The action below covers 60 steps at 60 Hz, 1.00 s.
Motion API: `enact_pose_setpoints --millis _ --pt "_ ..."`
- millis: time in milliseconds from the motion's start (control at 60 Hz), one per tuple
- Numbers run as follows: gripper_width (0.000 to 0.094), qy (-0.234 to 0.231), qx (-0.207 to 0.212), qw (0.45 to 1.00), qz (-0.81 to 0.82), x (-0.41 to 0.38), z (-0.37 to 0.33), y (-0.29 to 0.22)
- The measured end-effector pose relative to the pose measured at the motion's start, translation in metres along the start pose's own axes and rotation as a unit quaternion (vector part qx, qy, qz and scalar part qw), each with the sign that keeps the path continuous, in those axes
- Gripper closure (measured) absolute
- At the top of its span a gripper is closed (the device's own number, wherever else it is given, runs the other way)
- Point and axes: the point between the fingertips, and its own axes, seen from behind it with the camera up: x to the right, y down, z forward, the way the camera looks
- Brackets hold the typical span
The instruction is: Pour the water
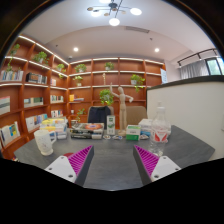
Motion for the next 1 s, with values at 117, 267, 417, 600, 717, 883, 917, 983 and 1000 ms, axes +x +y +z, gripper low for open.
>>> enact_pose_setpoints --millis 117,267,417,600,717,883,917,983,1000 --pt "0.0092 0.042 0.001 0.999 -0.018 0.066 0.015 0.024" --pt "0.0098 0.074 0.004 0.997 -0.007 0.126 0.043 0.027" --pt "0.0101 0.079 0.012 0.997 -0.01 0.165 0.083 0.022" --pt "0.0143 0.085 0.003 0.996 -0.029 0.19 0.126 0.017" --pt "0.0253 0.076 0.018 0.997 -0.017 0.188 0.139 0.002" --pt "0.0449 0.065 0.011 0.998 -0.009 0.183 0.144 0.0" --pt "0.0501 0.067 0.008 0.998 -0.005 0.184 0.148 -0.002" --pt "0.0545 0.072 0.003 0.997 0.0 0.183 0.144 0.0" --pt "0.0579 0.075 0.002 0.997 -0.002 0.183 0.144 0.0"
